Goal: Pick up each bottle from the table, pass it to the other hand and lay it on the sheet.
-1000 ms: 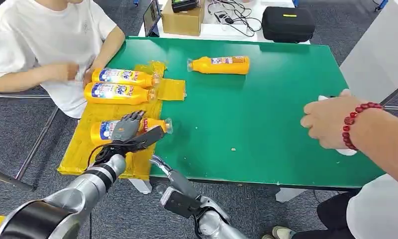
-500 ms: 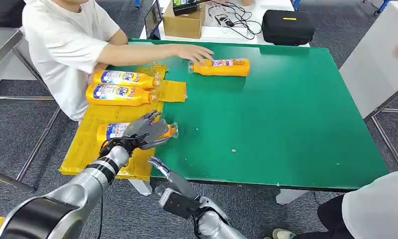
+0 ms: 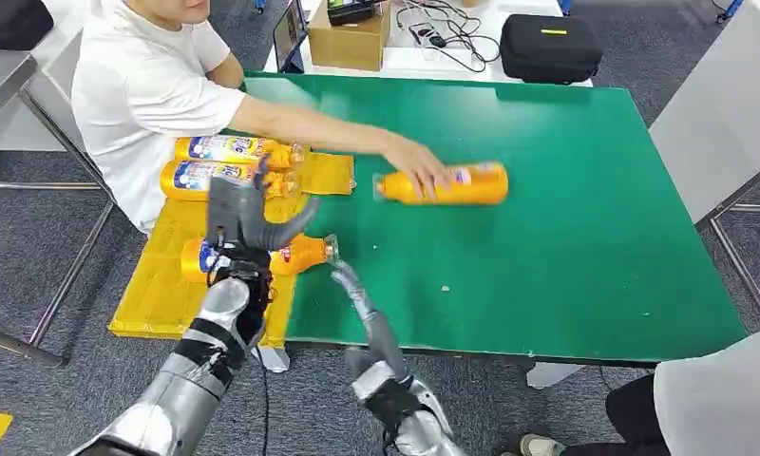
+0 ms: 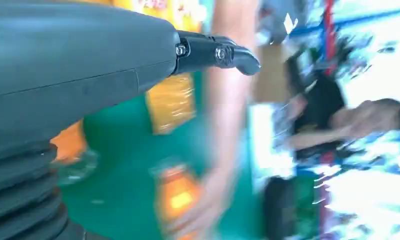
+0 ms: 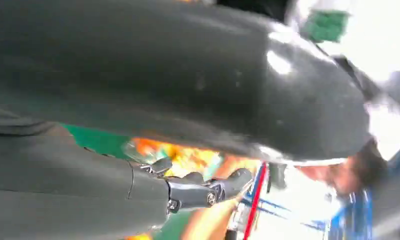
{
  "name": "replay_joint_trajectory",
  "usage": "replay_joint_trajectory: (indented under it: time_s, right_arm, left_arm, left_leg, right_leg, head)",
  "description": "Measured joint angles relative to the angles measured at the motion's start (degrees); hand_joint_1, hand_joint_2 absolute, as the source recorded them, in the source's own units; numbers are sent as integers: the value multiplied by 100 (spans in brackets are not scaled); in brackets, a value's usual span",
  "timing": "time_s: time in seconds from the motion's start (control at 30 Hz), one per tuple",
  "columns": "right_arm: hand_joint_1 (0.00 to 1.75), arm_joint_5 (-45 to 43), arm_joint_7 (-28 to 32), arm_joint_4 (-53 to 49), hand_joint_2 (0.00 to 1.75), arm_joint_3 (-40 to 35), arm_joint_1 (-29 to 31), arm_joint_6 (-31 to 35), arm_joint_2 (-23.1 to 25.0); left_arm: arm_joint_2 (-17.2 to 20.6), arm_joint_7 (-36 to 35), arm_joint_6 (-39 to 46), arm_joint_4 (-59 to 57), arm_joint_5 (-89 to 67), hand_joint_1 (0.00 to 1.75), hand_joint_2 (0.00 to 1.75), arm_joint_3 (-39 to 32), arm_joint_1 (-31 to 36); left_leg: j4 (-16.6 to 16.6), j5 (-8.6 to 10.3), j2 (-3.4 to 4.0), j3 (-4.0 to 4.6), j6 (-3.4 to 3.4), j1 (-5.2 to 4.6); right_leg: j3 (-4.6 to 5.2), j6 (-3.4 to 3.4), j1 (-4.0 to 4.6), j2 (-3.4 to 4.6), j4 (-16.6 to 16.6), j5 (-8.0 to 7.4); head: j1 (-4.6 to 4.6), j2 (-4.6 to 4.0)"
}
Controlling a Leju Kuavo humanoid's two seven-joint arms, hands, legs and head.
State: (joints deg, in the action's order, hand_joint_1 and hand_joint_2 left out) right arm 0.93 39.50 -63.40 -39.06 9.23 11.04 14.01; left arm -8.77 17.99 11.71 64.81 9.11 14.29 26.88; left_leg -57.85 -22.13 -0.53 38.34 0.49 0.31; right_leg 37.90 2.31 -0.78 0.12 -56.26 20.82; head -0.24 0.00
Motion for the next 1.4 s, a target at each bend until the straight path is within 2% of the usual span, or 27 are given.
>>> replay_joint_trajectory:
  time_s: [0.07,0.17,0.23,0.27,0.33,0.5,0.57,0.63,0.83,0.87,0.97,1.0,1.03,1.13,1.2,1.33,1.4]
  right_arm:
    - [0,-448,-64,-321,0,125,-137,-235,-68]
    - [0,-1358,-788,-620,0,377,-329,-422,-118]
    - [0,-1536,-1350,-665,0,541,-424,-104,-136]
    - [0,-1479,-1678,-661,0,604,-451,287,-138]
    - [0,-1244,-1917,-620,0,684,-485,958,-160]
    - [0,-356,-1619,-688,0,794,-655,1817,-241]
    - [0,790,-1239,-992,0,898,-813,2470,-380]
    - [0,1365,-1196,-1232,0,1035,-878,2484,-503]
    - [0,1520,-1185,-1590,0,1305,-1040,2384,-625]
    - [0,1529,-1185,-1614,175,1325,-1056,2380,-632]
    - [0,1537,-1182,-1667,175,1377,-1082,2375,-647]
    - [0,1591,-1182,-1680,0,1388,-1085,2386,-656]
    - [0,1730,-1208,-1686,175,1406,-1085,2414,-665]
    - [0,2695,-1706,-1684,175,1467,-1032,2395,-799]
    - [0,3681,-2172,-1569,175,1606,-860,2085,-1141]
    - [0,5464,-2549,-969,175,1869,-370,2222,-1522]
    - [0,5860,-2737,-692,175,1895,-164,2205,-1626]
  left_arm:
    - [31,64,246,611,215,0,175,154,-289]
    - [96,204,565,1493,554,0,175,366,-866]
    - [133,350,760,2005,608,0,175,446,-1323]
    - [151,451,860,2265,582,0,175,473,-1597]
    - [164,605,964,2693,512,0,175,527,-2113]
    - [166,1017,1351,3088,-77,0,175,730,-2887]
    - [168,1211,1463,3099,-249,0,175,840,-3135]
    - [171,1292,1507,3099,-273,0,175,912,-3278]
    - [181,1325,1526,3099,-275,0,175,999,-3406]
    - [184,1323,1526,3099,-275,0,175,1004,-3409]
    - [188,1325,1526,3107,-275,0,175,1032,-3425]
    - [188,1323,1526,3112,-275,0,175,1039,-3434]
    - [188,1323,1533,3114,-277,0,175,1041,-3444]
    - [188,1351,1561,3118,-347,0,175,1050,-3481]
    - [188,1358,1511,3127,-449,0,175,1065,-3494]
    - [164,1336,1439,3127,-603,0,175,1085,-3479]
    - [136,1290,1372,3127,-622,0,175,1102,-3456]
  left_leg:
    - [0,-15,0,-2,4,-1]
    - [0,-23,5,-3,5,-1]
    - [0,-29,5,-3,9,-2]
    - [0,-37,6,-4,2,-2]
    - [0,-41,5,-4,6,-1]
    - [0,-47,2,-3,8,-1]
    - [0,-50,1,-2,9,-1]
    - [0,-57,4,-4,12,-2]
    - [0,-57,3,-9,17,-2]
    - [0,-57,3,-11,17,-2]
    - [0,-56,3,-12,17,-2]
    - [0,-56,3,-13,17,-2]
    - [0,-57,4,-13,17,-2]
    - [0,-57,1,-12,18,-3]
    - [0,-58,-1,-12,20,-6]
    - [-1,-57,0,-17,27,-17]
    - [-1,-57,-1,-23,29,-18]
  right_leg:
    - [-2,7,-1,0,1,11]
    - [-3,5,-2,2,2,16]
    - [-4,5,-2,4,2,22]
    - [-3,2,-2,6,2,27]
    - [-2,11,-2,7,3,37]
    - [-2,12,-2,6,4,43]
    - [-2,17,-2,6,4,47]
    - [-3,18,-2,7,5,48]
    - [-9,19,-2,6,5,47]
    - [-10,19,-2,6,5,47]
    - [-12,19,-2,6,4,47]
    - [-12,19,-2,6,4,47]
    - [-12,19,-2,6,4,47]
    - [-13,20,-3,6,5,49]
    - [-18,21,-7,6,6,49]
    - [-23,30,-19,6,7,43]
    - [-29,30,-19,6,6,43]
  head:
    - [2,0]
    - [2,0]
    - [4,0]
    - [2,0]
    - [2,0]
    - [2,0]
    - [2,0]
    - [2,0]
    - [2,0]
    - [0,0]
    - [2,0]
    - [2,0]
    - [0,0]
    - [0,0]
    - [0,0]
    - [2,0]
    - [2,0]
